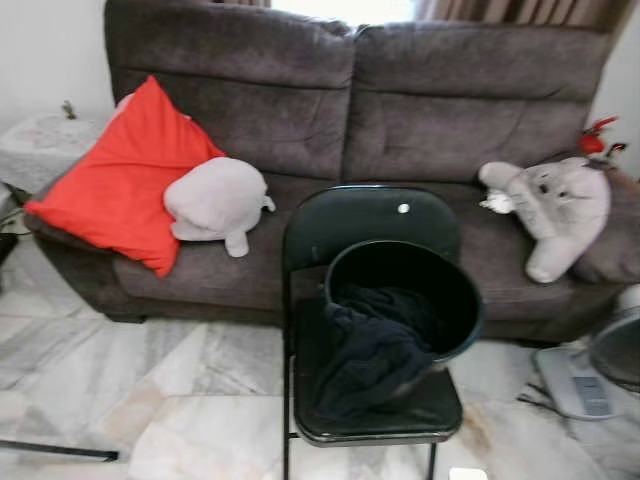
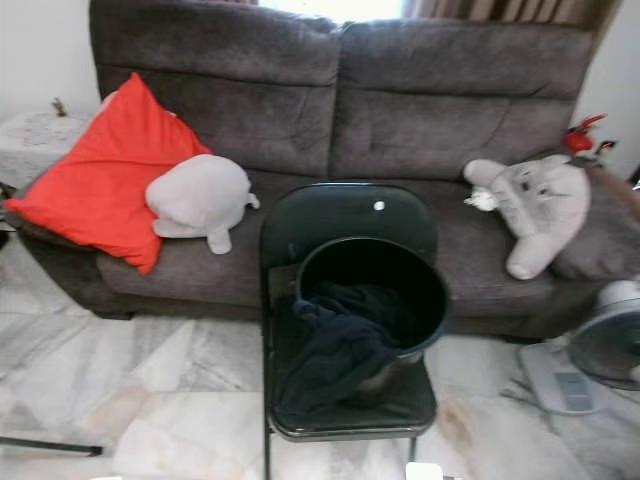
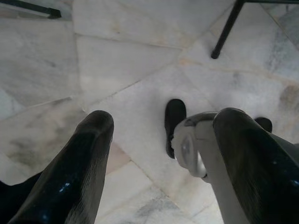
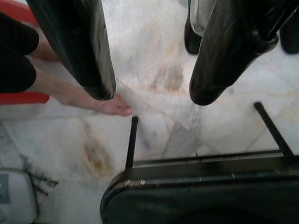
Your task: Hang hanger
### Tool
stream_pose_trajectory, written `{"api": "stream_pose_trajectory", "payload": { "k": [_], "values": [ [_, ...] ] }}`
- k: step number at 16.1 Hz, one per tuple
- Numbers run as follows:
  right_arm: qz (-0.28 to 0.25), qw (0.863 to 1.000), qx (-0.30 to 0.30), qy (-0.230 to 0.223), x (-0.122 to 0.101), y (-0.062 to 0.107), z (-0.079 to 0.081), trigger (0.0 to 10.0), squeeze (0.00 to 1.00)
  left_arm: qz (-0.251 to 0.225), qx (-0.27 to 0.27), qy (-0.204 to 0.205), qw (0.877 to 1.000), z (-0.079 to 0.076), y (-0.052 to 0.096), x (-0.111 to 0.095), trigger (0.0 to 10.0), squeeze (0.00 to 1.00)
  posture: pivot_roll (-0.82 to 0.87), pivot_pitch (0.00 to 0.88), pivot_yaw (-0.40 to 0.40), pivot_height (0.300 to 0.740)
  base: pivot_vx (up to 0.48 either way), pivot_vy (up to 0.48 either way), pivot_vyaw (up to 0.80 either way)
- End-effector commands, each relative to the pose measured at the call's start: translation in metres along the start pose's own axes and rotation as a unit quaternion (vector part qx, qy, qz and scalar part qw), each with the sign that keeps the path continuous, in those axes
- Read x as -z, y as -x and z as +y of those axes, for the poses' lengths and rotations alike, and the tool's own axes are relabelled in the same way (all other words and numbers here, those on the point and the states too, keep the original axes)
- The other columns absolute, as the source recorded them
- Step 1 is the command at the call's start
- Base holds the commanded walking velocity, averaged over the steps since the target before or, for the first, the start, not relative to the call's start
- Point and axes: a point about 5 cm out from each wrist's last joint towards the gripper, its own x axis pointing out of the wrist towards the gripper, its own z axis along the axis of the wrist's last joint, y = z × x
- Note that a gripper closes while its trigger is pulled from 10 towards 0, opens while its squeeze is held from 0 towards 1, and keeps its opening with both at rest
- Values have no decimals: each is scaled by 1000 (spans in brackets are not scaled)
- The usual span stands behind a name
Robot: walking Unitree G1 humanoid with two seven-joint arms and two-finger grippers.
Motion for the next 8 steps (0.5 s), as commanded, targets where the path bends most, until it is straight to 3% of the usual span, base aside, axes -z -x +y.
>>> {"api": "stream_pose_trajectory", "payload": {
  "k": [1, 2, 3, 4, 6, 8],
  "values": [
    [-7, 1000, 1, 0, 3, 2, 1, 10000, 0, 11, -1, -6, 1000, 2, 1, 6, 10000, 0, -66, 47, -56, 740, 0, 0, 0],
    [-35, 999, 0, 21, -2, 2, 1, 10000, 0, 12, -1, -9, 1000, 3, 1, 6, 10000, 0, -75, 50, -58, 740, 0, 0, 0],
    [-154, 987, 20, 32, -47, -2, -16, 10000, 0, 12, -1, -9, 1000, 3, 1, 6, 10000, 0, -77, 50, -59, 740, 0, 0, 0],
    [-246, 968, 29, 47, -82, 8, -27, 10000, 0, 12, 0, -10, 1000, 3, 1, 6, 10000, 0, -77, 50, -59, 740, 0, 0, 0],
    [-301, 951, 18, 68, -104, 30, -24, 10000, 0, 12, 0, -12, 1000, 3, 2, 6, 10000, 0, -76, 51, -65, 740, 0, 0, 0],
    [-339, 936, 8, 89, -106, 42, -23, 10000, 0, 12, 0, -13, 1000, 3, 1, 6, 10000, 0, -77, 50, -66, 740, 0, 0, 0]
  ]
}}
